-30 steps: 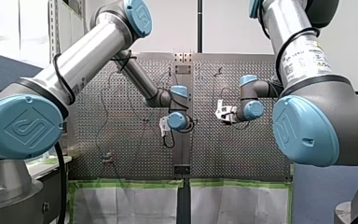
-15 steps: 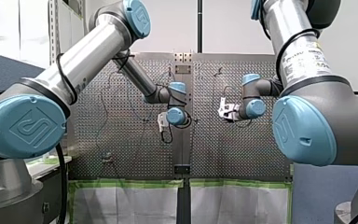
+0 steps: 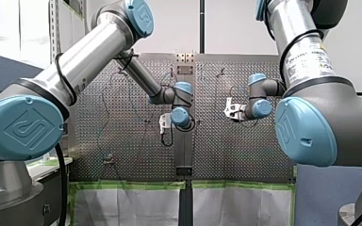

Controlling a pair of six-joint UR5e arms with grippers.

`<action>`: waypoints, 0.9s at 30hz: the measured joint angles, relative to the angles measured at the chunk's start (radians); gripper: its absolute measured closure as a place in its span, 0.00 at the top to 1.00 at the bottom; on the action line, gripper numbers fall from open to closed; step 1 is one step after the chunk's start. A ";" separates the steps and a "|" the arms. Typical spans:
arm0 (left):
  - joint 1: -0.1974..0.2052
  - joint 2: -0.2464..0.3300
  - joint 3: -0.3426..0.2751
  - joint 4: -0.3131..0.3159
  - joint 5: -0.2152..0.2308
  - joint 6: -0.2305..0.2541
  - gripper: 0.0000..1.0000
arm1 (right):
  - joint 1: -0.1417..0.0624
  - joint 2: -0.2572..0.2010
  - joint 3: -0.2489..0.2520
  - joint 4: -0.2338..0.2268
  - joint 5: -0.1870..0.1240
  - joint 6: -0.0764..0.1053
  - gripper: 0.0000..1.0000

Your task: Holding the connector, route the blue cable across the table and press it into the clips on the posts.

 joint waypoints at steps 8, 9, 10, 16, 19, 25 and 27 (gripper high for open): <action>-0.041 0.023 0.000 -0.064 -0.064 0.005 1.00 | -0.003 0.000 0.000 0.004 -0.002 -0.005 0.00; -0.049 0.029 0.000 -0.073 -0.072 0.002 1.00 | -0.003 0.000 0.001 0.004 -0.004 -0.005 0.00; -0.059 0.038 0.000 -0.084 -0.083 -0.003 1.00 | -0.003 0.000 0.001 0.005 -0.006 -0.005 0.00; -0.110 0.065 0.000 -0.130 -0.134 -0.003 1.00 | -0.003 0.000 0.001 0.006 -0.012 -0.007 0.00; -0.134 0.068 0.000 -0.154 -0.158 -0.001 1.00 | -0.004 0.000 0.001 0.007 -0.012 -0.007 0.00; -0.191 0.077 0.003 -0.179 -0.215 0.005 1.00 | -0.006 0.000 0.001 0.008 -0.012 -0.006 0.00; -0.209 0.078 0.007 -0.168 -0.234 0.008 1.00 | -0.007 0.000 0.001 0.008 -0.012 -0.005 0.00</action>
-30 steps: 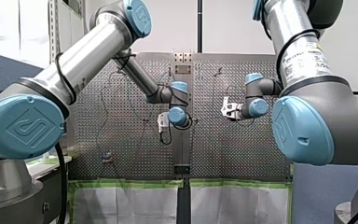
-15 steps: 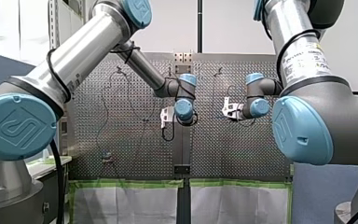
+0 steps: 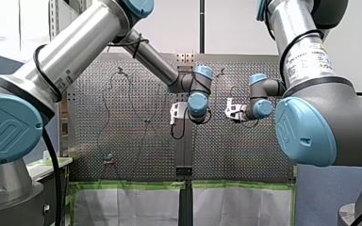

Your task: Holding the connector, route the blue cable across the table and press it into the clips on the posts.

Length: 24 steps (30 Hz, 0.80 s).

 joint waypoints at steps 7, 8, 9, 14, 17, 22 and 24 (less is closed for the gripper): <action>-0.064 -0.003 0.040 0.053 -0.065 -0.021 1.00 | -0.006 0.000 0.000 0.005 0.000 -0.001 0.00; -0.071 -0.004 0.047 0.056 -0.071 -0.026 1.00 | -0.006 0.000 0.000 0.005 -0.001 -0.001 0.00; -0.075 -0.005 0.056 0.056 -0.075 -0.031 1.00 | -0.006 0.000 0.000 0.005 -0.002 -0.001 0.00; -0.060 -0.006 0.106 0.037 -0.054 -0.063 1.00 | -0.006 0.000 0.000 0.006 -0.007 0.000 0.00; -0.045 -0.012 0.132 0.016 -0.038 -0.077 1.00 | -0.007 0.001 0.000 0.006 -0.008 0.001 0.00; -0.036 -0.044 0.174 -0.023 -0.026 -0.098 1.00 | -0.007 0.000 0.000 0.006 -0.009 0.002 0.00; -0.035 -0.058 0.188 -0.038 -0.024 -0.104 1.00 | -0.008 0.000 0.000 0.006 -0.010 0.002 0.00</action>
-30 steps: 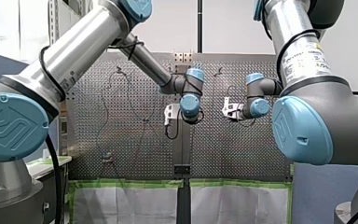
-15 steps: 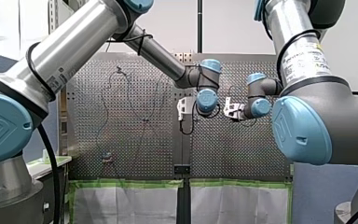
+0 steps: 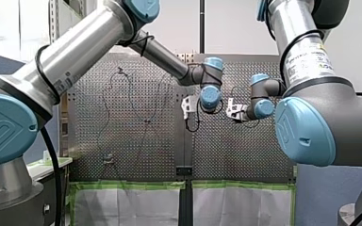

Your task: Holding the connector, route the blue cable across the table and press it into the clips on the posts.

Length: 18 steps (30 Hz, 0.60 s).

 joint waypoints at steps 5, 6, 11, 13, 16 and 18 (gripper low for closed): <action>-0.009 -0.045 0.045 -0.045 0.012 -0.018 1.00 | -0.004 0.000 0.000 -0.001 -0.006 0.002 0.00; -0.010 -0.053 0.053 -0.053 0.014 -0.022 1.00 | -0.004 0.000 0.000 -0.001 -0.007 0.002 0.00; -0.005 -0.103 0.104 -0.072 0.033 -0.041 1.00 | -0.006 0.000 -0.001 -0.002 -0.013 0.002 0.00; -0.003 -0.122 0.123 -0.069 0.038 -0.046 1.00 | -0.006 0.001 0.000 -0.003 -0.015 0.003 0.00; 0.000 -0.147 0.147 -0.063 0.040 -0.050 1.00 | -0.006 0.001 0.000 -0.002 -0.016 0.002 0.00; 0.002 -0.160 0.161 -0.061 0.040 -0.053 1.00 | -0.006 0.000 0.000 -0.002 -0.016 0.002 0.00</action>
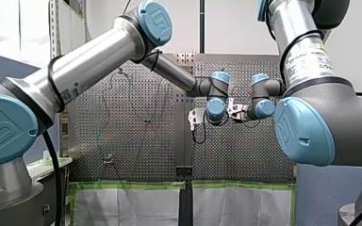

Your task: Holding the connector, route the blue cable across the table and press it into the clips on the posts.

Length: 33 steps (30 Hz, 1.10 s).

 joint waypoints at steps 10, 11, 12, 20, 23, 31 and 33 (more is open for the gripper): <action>0.003 -0.079 0.085 0.033 -0.042 -0.007 1.00 | 0.000 0.000 0.000 0.000 -0.001 0.000 0.00; 0.003 -0.082 0.093 0.041 -0.048 -0.007 1.00 | 0.000 0.001 0.000 0.000 -0.002 0.000 0.00; 0.003 -0.084 0.101 0.048 -0.054 -0.007 1.00 | 0.000 0.001 0.000 0.000 -0.002 0.000 0.00; 0.011 -0.090 0.140 0.091 -0.073 -0.005 1.00 | 0.000 0.001 0.000 -0.001 -0.002 -0.002 0.00; 0.013 -0.101 0.142 0.089 -0.066 -0.005 1.00 | 0.000 0.001 0.000 -0.001 -0.002 -0.003 0.00; 0.021 -0.131 0.148 0.091 -0.064 -0.006 1.00 | -0.002 0.001 0.000 -0.002 -0.004 -0.003 0.00; 0.027 -0.139 0.156 0.092 -0.067 -0.006 1.00 | -0.003 0.001 0.000 -0.002 -0.005 -0.003 0.00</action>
